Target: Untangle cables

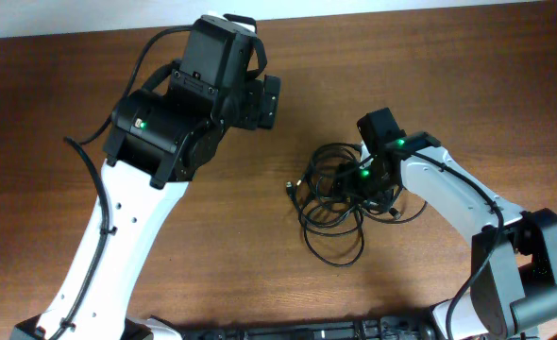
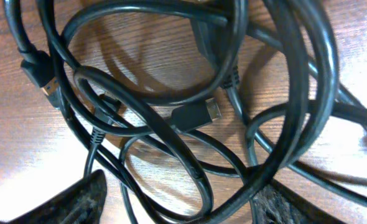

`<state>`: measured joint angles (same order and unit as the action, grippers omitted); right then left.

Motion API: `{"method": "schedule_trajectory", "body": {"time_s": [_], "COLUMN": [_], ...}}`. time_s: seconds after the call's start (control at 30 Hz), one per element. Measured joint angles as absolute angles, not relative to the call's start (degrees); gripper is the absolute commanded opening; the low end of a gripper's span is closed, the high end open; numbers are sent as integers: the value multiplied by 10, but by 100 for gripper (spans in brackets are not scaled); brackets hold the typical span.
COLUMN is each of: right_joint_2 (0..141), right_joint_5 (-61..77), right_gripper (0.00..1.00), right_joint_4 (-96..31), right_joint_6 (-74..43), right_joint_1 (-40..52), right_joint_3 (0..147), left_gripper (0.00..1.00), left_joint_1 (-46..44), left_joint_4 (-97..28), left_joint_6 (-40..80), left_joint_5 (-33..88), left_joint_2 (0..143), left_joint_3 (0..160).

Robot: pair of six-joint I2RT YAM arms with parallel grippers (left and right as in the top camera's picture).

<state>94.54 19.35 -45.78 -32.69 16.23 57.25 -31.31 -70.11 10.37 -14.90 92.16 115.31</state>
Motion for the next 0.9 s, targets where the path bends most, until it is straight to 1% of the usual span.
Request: {"method": "schedule_trajectory", "body": {"time_s": [0.2,0.27,0.5,0.53,0.57,0.67,0.9], "right_joint_2": [945,945,945,945,945,945,945], "right_joint_5": [193,194,194,193,193,193,168], "right_gripper": [33,31,30,28,23,19,19], "right_joint_4": [-442,-432,-402,-402,-402,-399,-357], "right_joint_6": [-333,-333,-332,-328,-324,-312,-286], "right_joint_1": [162,162,162,162,162,162,162], "right_joint_3": [571,571,571,571,571,571,571], "left_gripper": [99,99,99,99,99,99,99], "left_joint_1": [-313,-313,-313,-313,-313,-313,-313], "left_joint_4": [-701,-701,-701,-701,-701,-701,-701], "left_joint_6": [104,104,104,104,104,104,104], "left_joint_5": [-149,-149,-149,-149,-149,-149,-149], "left_joint_2": [922,922,922,922,922,922,922], "left_joint_3": [1153,1153,1153,1153,1153,1153,1153]}}
